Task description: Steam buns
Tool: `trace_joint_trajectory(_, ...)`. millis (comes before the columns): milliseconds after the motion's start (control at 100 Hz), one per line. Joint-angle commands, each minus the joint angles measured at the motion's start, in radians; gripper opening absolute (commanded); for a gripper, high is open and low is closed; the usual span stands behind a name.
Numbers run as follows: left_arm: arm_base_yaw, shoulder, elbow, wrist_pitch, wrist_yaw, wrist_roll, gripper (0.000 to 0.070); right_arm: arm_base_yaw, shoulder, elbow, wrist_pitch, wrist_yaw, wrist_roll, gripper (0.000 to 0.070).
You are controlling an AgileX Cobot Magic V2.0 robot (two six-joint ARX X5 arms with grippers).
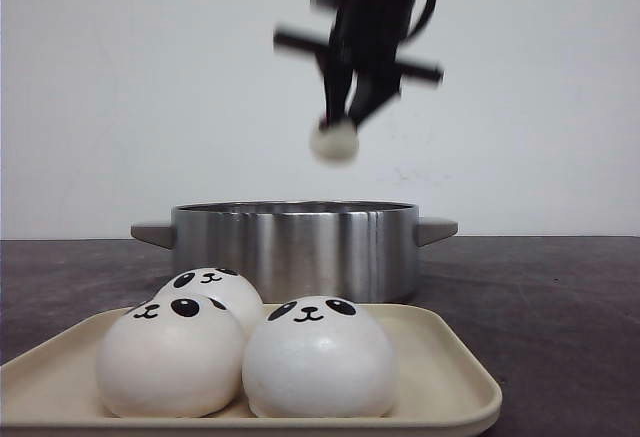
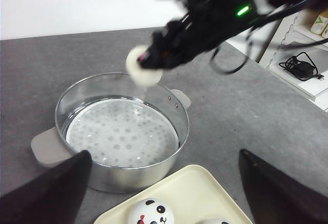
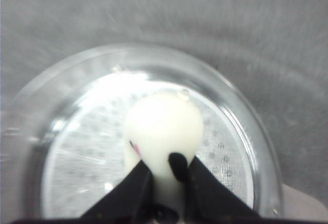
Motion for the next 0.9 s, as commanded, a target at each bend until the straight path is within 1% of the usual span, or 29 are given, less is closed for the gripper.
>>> trace_joint_trajectory(0,-0.006,0.008,0.012,0.014,-0.003,0.008,0.0556,0.005,0.047,0.017,0.029,-0.003,-0.014,0.0006)
trace_joint_trajectory(130,-0.006,0.019,0.012,0.014,-0.003,0.008,0.0556,0.000,0.110,0.017,0.075,-0.010,-0.015,0.0006)
trace_joint_trajectory(240,-0.006,0.027,0.012,0.014,-0.003,0.007,0.0556,-0.005,0.140,0.017,0.082,-0.014,-0.018,0.0009)
trace_joint_trajectory(280,-0.006,0.029,0.012,0.013,-0.003,0.007,0.0556,-0.005,0.149,0.017,0.080,-0.014,-0.018,0.0025)
trace_joint_trajectory(310,-0.006,0.030,0.012,0.014,-0.003,0.007,0.0556,-0.006,0.157,0.017,0.078,-0.014,-0.018,0.0060)
trace_joint_trajectory(370,-0.006,0.033,0.012,0.014,-0.003,0.007,0.0556,-0.011,0.169,0.017,0.066,-0.014,-0.013,0.0193)
trace_joint_trajectory(400,-0.006,0.033,0.012,0.014,-0.003,0.007,0.0556,-0.013,0.172,0.017,0.061,-0.018,-0.011,0.0244)
trace_joint_trajectory(440,-0.006,0.034,0.012,0.014,-0.003,0.007,0.0556,-0.013,0.177,0.017,0.051,-0.018,-0.009,0.0289)
trace_joint_trajectory(660,-0.006,0.034,0.012,0.014,-0.002,0.007,0.0556,-0.017,0.178,0.017,0.029,-0.010,-0.009,0.0297)
trace_joint_trajectory(720,-0.006,0.034,0.012,0.014,-0.002,0.007,0.0557,-0.019,0.177,0.017,0.027,-0.011,-0.006,0.0310)
trace_joint_trajectory(780,-0.006,0.033,0.012,0.014,-0.002,0.006,0.0556,-0.021,0.176,0.018,0.017,-0.013,0.005,0.0346)
trace_joint_trajectory(890,-0.006,0.034,0.012,0.014,-0.002,0.001,0.0556,-0.021,0.172,0.049,-0.027,-0.020,0.012,0.0342)
